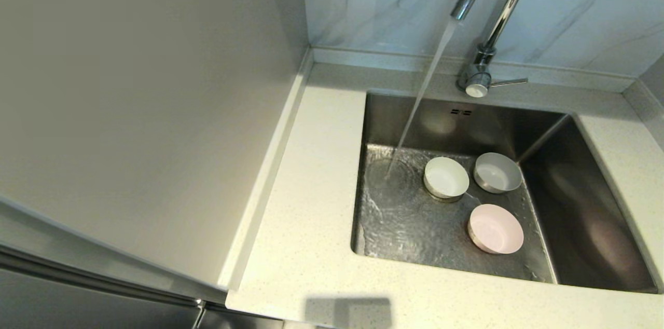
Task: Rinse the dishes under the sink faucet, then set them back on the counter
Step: Wait for the water to rinse the bowl
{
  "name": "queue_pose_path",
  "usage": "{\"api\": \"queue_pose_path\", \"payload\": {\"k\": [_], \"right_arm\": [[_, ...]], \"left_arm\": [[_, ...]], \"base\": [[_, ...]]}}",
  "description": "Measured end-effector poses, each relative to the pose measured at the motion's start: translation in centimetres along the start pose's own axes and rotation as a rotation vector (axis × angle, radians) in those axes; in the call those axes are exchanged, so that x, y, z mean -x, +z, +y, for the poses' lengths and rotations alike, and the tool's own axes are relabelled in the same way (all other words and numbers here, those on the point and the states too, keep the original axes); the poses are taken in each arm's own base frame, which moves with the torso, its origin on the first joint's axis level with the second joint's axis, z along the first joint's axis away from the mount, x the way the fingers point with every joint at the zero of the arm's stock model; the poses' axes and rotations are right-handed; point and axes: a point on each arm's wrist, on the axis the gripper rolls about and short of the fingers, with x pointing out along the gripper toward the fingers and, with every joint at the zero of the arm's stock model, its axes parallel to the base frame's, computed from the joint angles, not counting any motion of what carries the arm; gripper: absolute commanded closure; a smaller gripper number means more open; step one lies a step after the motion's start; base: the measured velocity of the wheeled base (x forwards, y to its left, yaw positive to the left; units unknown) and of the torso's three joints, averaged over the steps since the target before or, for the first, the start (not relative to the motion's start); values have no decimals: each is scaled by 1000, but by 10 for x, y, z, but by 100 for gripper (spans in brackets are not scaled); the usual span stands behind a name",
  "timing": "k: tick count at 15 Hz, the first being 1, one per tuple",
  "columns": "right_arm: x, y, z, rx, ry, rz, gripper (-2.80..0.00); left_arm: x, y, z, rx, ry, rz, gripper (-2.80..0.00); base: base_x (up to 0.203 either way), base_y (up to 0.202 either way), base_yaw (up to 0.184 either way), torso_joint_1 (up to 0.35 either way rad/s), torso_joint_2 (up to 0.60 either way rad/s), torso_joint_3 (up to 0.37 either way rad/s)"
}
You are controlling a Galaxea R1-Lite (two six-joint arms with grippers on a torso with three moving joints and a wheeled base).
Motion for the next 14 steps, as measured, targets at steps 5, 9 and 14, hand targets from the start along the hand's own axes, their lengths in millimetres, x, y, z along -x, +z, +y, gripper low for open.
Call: {"api": "queue_pose_path", "payload": {"k": [5, 9, 14], "right_arm": [[0, 0, 0, 0, -1, 0, 0], [0, 0, 0, 0, 0, 0, 0], [0, 0, 0, 0, 0, 0, 0]], "left_arm": [[0, 0, 0, 0, 0, 0, 0], [0, 0, 0, 0, 0, 0, 0], [0, 0, 0, 0, 0, 0, 0]], "base": [[0, 0, 0, 0, 0, 0], [0, 0, 0, 0, 0, 0], [0, 0, 0, 0, 0, 0]]}}
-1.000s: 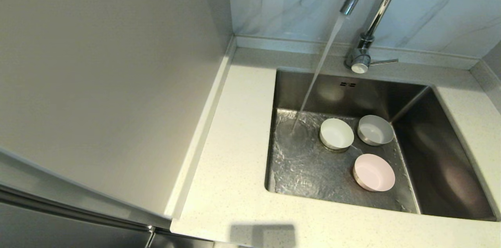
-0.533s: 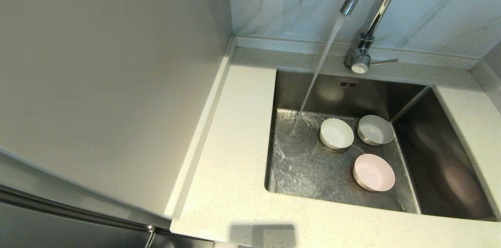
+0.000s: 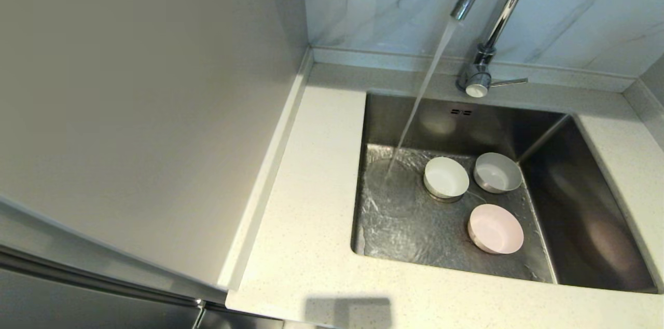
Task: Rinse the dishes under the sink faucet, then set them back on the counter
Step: Wait for the water to rinse the bowl, then turn off the faucet
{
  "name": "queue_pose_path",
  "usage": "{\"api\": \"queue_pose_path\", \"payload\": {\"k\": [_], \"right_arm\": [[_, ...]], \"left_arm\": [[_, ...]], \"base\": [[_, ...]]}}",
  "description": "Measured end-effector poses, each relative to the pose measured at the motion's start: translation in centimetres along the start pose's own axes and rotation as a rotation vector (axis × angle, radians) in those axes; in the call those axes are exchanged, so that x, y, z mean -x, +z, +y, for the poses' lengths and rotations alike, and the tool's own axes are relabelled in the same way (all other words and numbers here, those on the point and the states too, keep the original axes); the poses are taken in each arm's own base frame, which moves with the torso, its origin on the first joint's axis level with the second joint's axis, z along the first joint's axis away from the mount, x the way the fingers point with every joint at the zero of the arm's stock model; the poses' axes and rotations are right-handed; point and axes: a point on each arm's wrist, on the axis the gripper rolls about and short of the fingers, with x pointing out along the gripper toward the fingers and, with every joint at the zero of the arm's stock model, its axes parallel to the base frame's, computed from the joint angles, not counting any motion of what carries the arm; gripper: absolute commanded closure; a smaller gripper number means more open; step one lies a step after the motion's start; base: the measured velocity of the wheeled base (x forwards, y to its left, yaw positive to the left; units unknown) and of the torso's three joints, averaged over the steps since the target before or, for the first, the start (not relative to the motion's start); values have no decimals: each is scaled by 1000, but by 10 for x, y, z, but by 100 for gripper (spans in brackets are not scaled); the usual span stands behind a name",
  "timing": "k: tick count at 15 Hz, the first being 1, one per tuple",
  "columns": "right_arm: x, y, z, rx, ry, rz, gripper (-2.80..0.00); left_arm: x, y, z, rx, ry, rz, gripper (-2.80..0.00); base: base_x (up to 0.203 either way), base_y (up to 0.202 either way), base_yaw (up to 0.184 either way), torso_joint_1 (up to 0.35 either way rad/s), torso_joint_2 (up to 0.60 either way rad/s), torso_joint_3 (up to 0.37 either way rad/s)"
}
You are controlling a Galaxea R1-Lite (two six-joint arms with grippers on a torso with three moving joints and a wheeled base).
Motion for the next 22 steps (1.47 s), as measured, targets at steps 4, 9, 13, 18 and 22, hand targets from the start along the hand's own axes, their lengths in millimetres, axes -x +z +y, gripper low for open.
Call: {"api": "queue_pose_path", "payload": {"k": [4, 9, 13, 18, 22], "right_arm": [[0, 0, 0, 27, 10, 1, 0], [-10, 3, 1, 112, 20, 127, 0], [-39, 52, 3, 90, 21, 255, 0], [-141, 177, 1, 138, 43, 234, 0], [-244, 230, -8, 341, -2, 214, 0]], "left_arm": [[0, 0, 0, 0, 0, 0, 0], [0, 0, 0, 0, 0, 0, 0], [0, 0, 0, 0, 0, 0, 0], [0, 0, 0, 0, 0, 0, 0], [0, 0, 0, -1, 0, 0, 0]], "base": [[0, 0, 0, 0, 0, 0], [0, 0, 0, 0, 0, 0], [0, 0, 0, 0, 0, 0], [0, 0, 0, 0, 0, 0], [0, 0, 0, 0, 0, 0]]}}
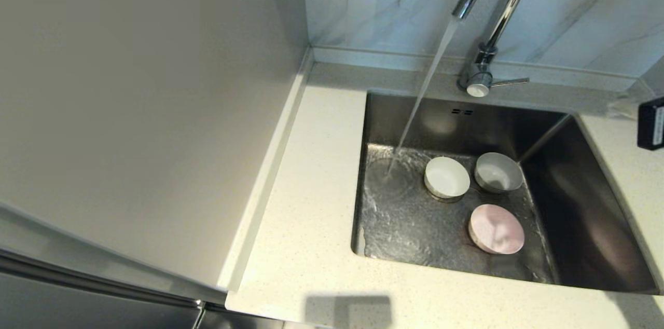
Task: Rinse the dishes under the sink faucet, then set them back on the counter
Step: Turn off the faucet
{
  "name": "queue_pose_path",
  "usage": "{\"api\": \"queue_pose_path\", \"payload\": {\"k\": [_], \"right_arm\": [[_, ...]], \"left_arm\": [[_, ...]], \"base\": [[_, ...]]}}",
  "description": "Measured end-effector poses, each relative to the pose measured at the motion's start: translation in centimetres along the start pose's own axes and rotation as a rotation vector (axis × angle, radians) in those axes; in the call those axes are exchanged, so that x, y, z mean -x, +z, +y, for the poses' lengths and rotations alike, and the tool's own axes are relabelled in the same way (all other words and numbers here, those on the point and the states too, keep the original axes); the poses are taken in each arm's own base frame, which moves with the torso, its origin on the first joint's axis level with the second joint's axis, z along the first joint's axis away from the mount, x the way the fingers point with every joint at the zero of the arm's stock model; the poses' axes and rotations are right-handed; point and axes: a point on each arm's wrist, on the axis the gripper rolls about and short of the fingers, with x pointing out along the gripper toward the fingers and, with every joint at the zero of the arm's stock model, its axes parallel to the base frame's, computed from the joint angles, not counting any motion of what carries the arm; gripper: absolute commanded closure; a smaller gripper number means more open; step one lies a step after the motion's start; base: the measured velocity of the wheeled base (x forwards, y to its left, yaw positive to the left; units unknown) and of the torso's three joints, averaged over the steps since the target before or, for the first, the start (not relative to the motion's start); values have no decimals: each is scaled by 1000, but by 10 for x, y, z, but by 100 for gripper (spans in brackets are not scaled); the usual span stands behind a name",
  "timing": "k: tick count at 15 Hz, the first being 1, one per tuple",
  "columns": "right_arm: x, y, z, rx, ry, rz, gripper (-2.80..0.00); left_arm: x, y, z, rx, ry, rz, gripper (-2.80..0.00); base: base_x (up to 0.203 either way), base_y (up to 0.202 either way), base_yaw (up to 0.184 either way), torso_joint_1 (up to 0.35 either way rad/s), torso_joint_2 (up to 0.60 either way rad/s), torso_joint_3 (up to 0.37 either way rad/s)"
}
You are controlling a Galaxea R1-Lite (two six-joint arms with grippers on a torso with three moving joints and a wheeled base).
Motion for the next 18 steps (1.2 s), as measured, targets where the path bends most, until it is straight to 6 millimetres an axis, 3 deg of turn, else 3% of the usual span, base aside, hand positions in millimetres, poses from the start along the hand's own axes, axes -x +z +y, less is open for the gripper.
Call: {"api": "queue_pose_path", "payload": {"k": [3, 6, 13, 18], "right_arm": [[-53, 1, -8, 183, -45, 75, 0], [-82, -6, -19, 331, -62, 129, 0], [-128, -2, -28, 386, -89, 138, 0], [-141, -7, -22, 410, -62, 152, 0]], "left_arm": [[0, 0, 0, 0, 0, 0, 0], [0, 0, 0, 0, 0, 0, 0], [0, 0, 0, 1, 0, 0, 0], [0, 0, 0, 1, 0, 0, 0]], "base": [[0, 0, 0, 0, 0, 0], [0, 0, 0, 0, 0, 0], [0, 0, 0, 0, 0, 0], [0, 0, 0, 0, 0, 0]]}}
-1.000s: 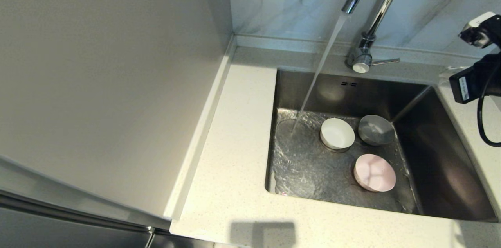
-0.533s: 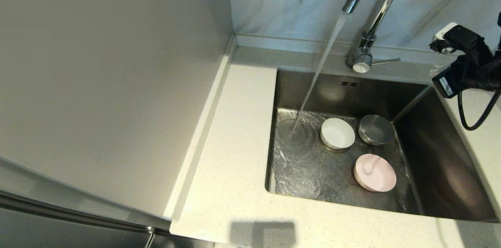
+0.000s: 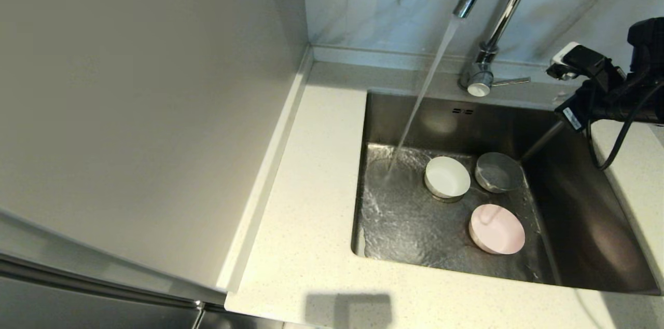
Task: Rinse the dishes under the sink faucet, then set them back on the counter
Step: Turn off the faucet
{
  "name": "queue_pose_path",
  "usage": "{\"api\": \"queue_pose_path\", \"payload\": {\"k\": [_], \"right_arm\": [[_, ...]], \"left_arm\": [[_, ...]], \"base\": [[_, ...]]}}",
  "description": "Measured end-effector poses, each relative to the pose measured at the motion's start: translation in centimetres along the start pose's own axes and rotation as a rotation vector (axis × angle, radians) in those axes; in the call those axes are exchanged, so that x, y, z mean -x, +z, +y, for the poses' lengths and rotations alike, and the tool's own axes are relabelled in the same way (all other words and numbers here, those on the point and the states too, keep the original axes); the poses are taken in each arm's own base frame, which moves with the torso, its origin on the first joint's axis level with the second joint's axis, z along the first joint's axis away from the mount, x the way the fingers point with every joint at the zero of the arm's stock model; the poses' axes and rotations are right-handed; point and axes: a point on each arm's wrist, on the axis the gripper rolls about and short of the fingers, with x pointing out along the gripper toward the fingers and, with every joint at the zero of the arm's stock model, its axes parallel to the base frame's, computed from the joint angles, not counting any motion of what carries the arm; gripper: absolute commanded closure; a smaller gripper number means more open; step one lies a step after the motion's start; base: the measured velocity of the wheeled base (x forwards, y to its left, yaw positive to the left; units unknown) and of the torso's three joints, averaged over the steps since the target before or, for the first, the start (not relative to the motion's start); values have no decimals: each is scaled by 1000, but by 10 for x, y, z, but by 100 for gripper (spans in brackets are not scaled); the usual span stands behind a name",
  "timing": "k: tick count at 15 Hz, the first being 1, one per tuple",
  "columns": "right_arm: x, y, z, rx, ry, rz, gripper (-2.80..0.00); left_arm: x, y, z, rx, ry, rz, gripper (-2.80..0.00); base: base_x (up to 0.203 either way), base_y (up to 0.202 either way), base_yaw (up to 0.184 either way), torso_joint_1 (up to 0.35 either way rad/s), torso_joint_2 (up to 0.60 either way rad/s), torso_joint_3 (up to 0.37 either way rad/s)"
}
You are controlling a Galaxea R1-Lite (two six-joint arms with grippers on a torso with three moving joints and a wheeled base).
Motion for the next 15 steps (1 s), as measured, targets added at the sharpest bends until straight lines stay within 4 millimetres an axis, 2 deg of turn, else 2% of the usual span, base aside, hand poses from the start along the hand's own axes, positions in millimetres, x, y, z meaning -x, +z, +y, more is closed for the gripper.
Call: {"api": "queue_pose_path", "payload": {"k": [9, 15], "right_arm": [[-4, 24, 25, -41, 71, -68, 0], [-12, 43, 26, -67, 63, -127, 0]], "left_arm": [[0, 0, 0, 0, 0, 0, 0], [0, 0, 0, 0, 0, 0, 0]], "base": [[0, 0, 0, 0, 0, 0], [0, 0, 0, 0, 0, 0]]}}
